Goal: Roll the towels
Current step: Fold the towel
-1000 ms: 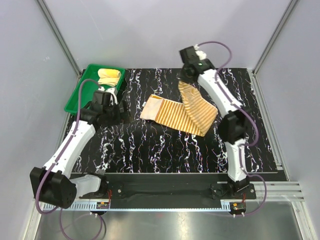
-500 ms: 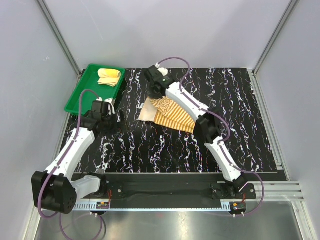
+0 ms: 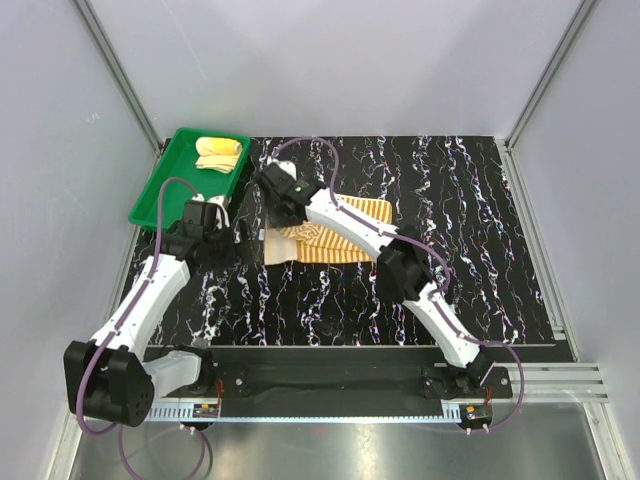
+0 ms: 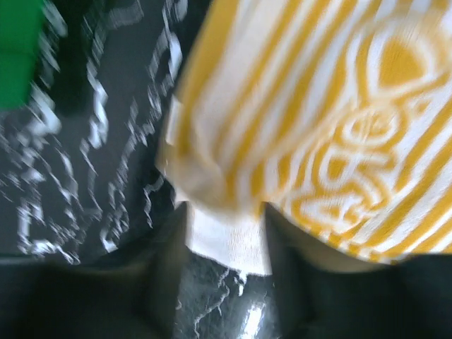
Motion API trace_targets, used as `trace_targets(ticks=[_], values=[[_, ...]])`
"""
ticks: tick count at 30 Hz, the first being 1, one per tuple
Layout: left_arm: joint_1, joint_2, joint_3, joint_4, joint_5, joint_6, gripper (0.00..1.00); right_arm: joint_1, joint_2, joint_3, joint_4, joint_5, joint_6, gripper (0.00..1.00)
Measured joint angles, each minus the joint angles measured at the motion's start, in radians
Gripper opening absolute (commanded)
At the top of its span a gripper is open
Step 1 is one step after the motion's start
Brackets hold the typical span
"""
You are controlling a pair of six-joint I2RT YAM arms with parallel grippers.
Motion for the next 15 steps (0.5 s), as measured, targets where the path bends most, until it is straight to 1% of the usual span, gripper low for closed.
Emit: trace_targets(ticks=[2, 3, 5, 7, 10, 11, 13, 15], values=[[0.009, 0.010, 0.000, 0.001, 0.000, -0.006, 0.99, 0.017, -0.020, -0.097, 0.010, -0.019, -0.023, 0.65], [0.014, 0.017, 0.000, 0.003, 0.002, -0.010, 0.99, 0.025, -0.029, -0.145, 0.013, -0.021, -0.029, 0.71], [0.026, 0.036, 0.000, 0.013, 0.011, -0.026, 0.99, 0.035, -0.066, -0.272, 0.040, -0.017, -0.035, 0.74], [0.032, 0.063, 0.000, 0.030, 0.024, -0.047, 0.99, 0.036, -0.138, -0.423, 0.068, -0.003, -0.036, 0.76], [0.033, 0.117, 0.000, 0.078, 0.062, -0.089, 0.99, 0.013, -0.312, -0.656, 0.116, 0.010, -0.024, 0.76], [0.033, 0.142, 0.003, 0.093, 0.075, -0.105, 0.99, -0.008, -0.393, -0.736, 0.133, 0.006, -0.017, 0.77], [0.033, 0.196, 0.007, 0.133, 0.099, -0.138, 0.99, -0.067, -0.568, -0.882, 0.197, 0.000, 0.003, 0.77], [0.033, 0.245, 0.011, 0.171, 0.123, -0.167, 0.99, -0.140, -0.725, -0.986, 0.250, 0.000, 0.023, 0.78]])
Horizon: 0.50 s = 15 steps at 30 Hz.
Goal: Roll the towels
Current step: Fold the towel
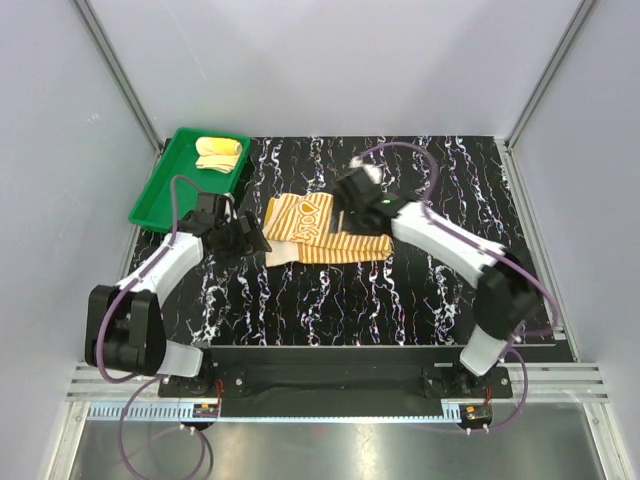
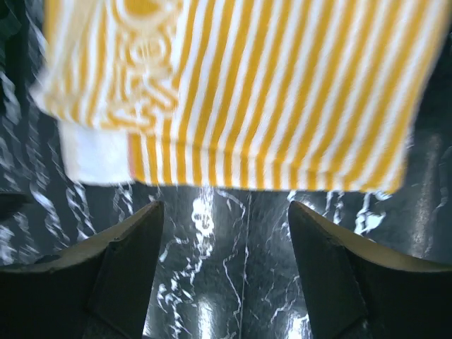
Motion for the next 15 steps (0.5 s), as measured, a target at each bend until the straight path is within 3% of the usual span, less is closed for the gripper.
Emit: trace_targets(ticks=[5, 10, 15], values=[[-0.008, 0.107, 0.034, 0.089, 0.019, -0.063, 0.99, -0.079, -0.171, -0.130, 0.099, 0.007, 0.039, 0.78], [-0.013, 0.207, 0.139, 0.126, 0.005, -0.078, 0.99, -0.097, -0.155, -0.245, 0.115, 0.011, 0.060, 0.77], [-0.014, 0.271, 0.201, 0.138, -0.019, -0.078, 0.99, -0.135, -0.109, -0.248, 0.069, 0.086, 0.042, 0.76]])
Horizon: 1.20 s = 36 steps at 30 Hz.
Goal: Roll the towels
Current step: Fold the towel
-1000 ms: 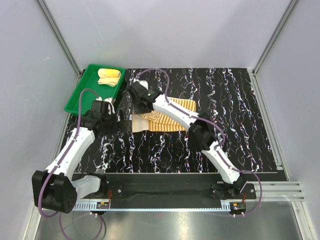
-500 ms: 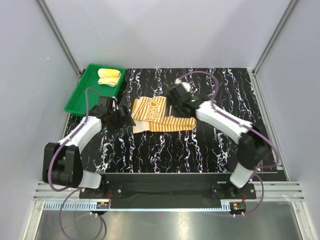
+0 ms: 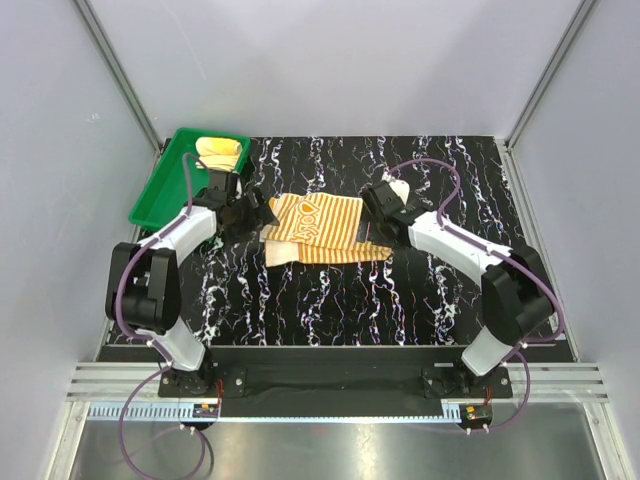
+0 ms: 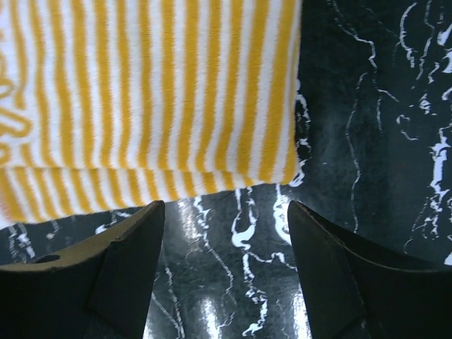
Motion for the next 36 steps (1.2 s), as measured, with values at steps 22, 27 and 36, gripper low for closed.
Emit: trace_targets(ticks=[22, 27, 36], values=[[0.000, 0.133, 0.040, 0.027, -0.036, -0.008, 0.72, -0.127, 0.144, -0.010, 0.073, -0.047, -0.034, 0.58], [0.000, 0.149, 0.040, 0.040, -0.035, -0.009, 0.51, -0.127, 0.164, -0.035, 0.097, -0.069, -0.032, 0.37], [-0.003, 0.161, 0.043, 0.056, -0.035, -0.008, 0.47, -0.127, 0.166, -0.042, 0.111, -0.084, -0.036, 0.25]])
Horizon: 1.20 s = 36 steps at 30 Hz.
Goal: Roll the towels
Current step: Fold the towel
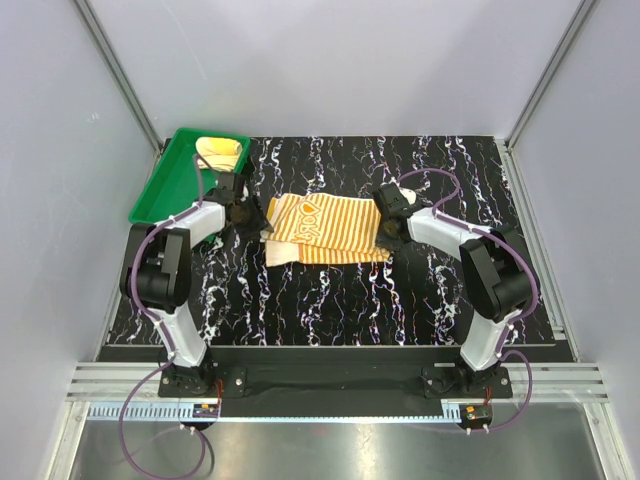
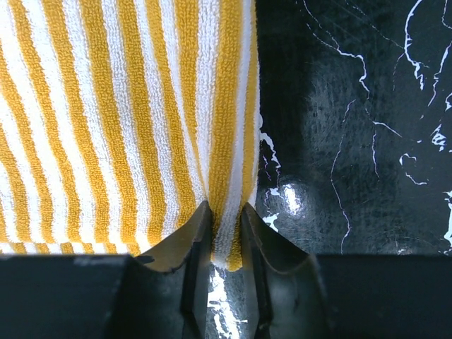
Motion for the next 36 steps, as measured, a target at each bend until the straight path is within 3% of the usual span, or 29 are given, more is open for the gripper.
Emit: trace_targets(ticks=[4, 9, 23, 30, 36], values=[[-0.003, 0.027, 0.028, 0.000, -0.002, 0.000, 0.36, 0.000, 0.000, -0.001, 0.002, -0.002, -0.004, 0.18], [-0.014, 0.077, 0.086, -0.004, -0.005, -0.003, 0.00, 0.000, 0.000, -0.013, 0.011, -0.002, -0.006, 0.12], [-0.037, 0.069, 0.190, -0.108, -0.037, 0.006, 0.00, -0.013, -0.020, 0.004, -0.022, 0.000, -0.030, 0.00], [-0.071, -0.071, 0.273, -0.198, -0.070, 0.019, 0.00, -0.038, -0.089, 0.045, -0.062, 0.008, -0.059, 0.00], [-0.131, -0.224, 0.244, -0.240, -0.118, 0.023, 0.00, -0.040, -0.114, 0.043, -0.079, 0.004, -0.064, 0.00]])
